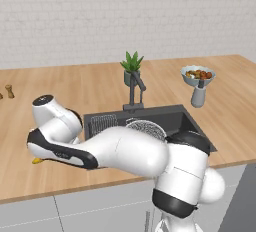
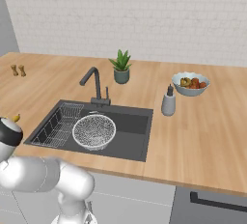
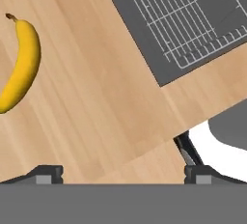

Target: Put the colander in the sink, put the banana in the colander, and turn on the sink faucet and pour water over the colander.

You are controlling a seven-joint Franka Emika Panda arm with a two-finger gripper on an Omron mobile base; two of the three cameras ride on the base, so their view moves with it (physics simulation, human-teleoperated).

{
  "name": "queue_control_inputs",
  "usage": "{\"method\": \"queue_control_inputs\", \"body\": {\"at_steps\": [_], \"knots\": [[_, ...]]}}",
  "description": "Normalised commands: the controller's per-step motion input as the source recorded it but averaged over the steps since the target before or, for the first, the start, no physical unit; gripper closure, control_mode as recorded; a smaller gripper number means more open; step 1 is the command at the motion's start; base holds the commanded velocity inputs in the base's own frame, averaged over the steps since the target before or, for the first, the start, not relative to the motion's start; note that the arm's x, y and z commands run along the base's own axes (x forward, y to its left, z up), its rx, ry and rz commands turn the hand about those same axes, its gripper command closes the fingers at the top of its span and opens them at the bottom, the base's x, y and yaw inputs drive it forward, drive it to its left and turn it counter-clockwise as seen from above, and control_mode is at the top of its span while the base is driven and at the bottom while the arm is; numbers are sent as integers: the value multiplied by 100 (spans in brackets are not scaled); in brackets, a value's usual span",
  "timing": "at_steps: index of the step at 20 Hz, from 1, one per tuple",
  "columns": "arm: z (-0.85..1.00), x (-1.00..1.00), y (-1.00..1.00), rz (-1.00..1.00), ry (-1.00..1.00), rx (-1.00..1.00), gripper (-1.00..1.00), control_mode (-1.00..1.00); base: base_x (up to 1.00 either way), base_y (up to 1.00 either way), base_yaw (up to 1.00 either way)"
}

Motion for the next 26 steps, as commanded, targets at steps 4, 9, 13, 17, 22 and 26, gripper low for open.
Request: {"method": "queue_control_inputs", "body": {"at_steps": [4, 9, 13, 17, 22, 26], "knots": [[-42, 46, 40, -3, 0, 0, -100, -100, 0, 0, 0], [-34, 60, 47, -2, 0, 0, -100, -100, 0, 0, 0], [-10, 65, 45, 0, 0, 0, -100, -100, 0, 0, 0], [-17, 52, 32, -3, 5, 0, -100, -100, 0, 0, 0], [-34, 29, 14, -6, 3, 0, -100, -100, 0, 0, 0], [-39, 8, 6, -5, 0, 0, -100, -100, 0, 0, 0]]}}
